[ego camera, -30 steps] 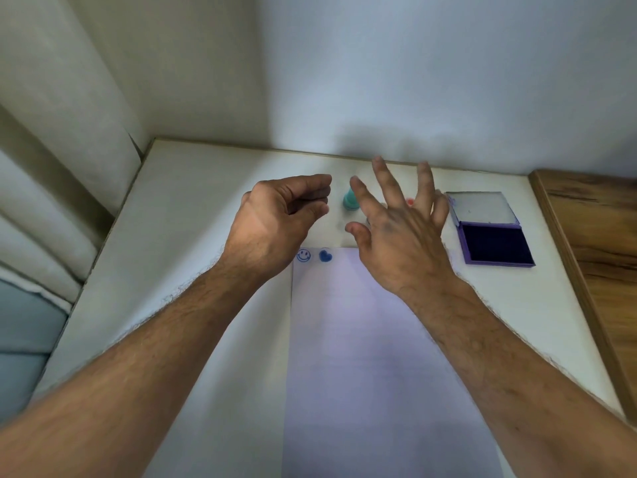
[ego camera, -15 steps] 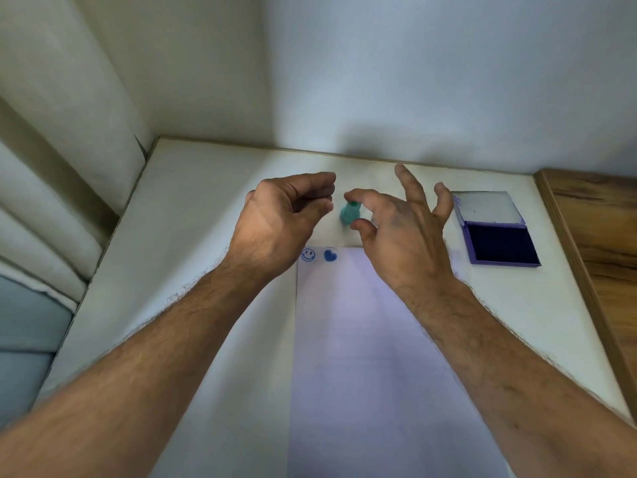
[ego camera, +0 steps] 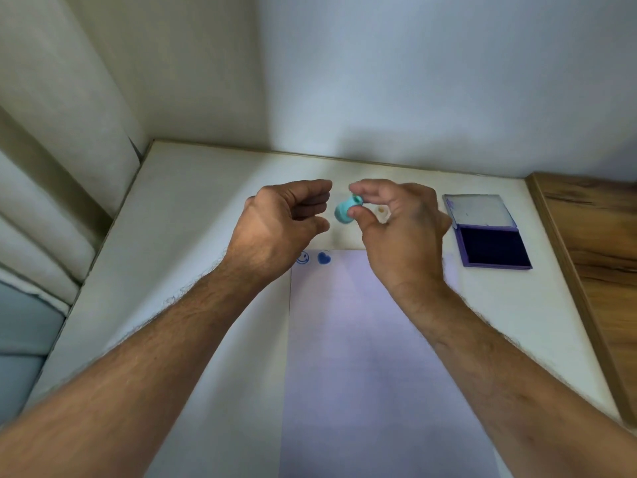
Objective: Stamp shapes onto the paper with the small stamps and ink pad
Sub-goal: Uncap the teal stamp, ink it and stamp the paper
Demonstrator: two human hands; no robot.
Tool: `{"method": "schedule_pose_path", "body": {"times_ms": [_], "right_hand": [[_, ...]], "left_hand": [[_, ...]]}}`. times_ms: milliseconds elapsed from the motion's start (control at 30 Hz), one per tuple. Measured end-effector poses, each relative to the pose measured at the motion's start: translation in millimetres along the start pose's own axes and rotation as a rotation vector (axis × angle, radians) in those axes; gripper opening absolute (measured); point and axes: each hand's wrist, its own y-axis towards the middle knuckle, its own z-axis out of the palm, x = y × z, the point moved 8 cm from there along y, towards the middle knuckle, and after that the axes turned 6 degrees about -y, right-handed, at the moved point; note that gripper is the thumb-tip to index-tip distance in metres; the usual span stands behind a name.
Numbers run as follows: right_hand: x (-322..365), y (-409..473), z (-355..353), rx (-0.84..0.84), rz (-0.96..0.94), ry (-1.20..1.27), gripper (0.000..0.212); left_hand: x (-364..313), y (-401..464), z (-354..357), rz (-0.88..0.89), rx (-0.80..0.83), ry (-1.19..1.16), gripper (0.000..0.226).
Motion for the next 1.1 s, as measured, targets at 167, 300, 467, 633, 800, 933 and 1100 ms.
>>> {"method": "schedule_pose_path", "body": {"times_ms": [167,300,467,633,800,933,1100], "right_hand": [[-10,-1,-10,0.073,0.288,0.534,0.021],[-21,-7,-13,0.136,0.458,0.687,0.013],[-23,-19,-12,0.249,0.64,0.932,0.016],[-17,-27,-21,0.388,0.678,1.092,0.025],[-23,-30,-36,0.411,0.687,1.123,0.029],[-32,-33,-39,0.446,0.706,1.146,0.033],[-45,-34,-40,0.474,0.755,1.2,0.037]], "left_hand": [[-4,-2,8,-0.009,0.046,-0.028,0.053],[-18,-8,19,-0.003,0.102,-0.086,0.048],[-48,-17,20,0.077,0.064,-0.089,0.036],[-75,-27,30,0.145,0.057,-0.025,0.037],[-87,-32,46,0.166,0.073,-0.019,0.038],[-90,-32,58,0.156,0.08,-0.011,0.037],[-88,-29,69,0.165,0.074,0.019,0.034]]}}
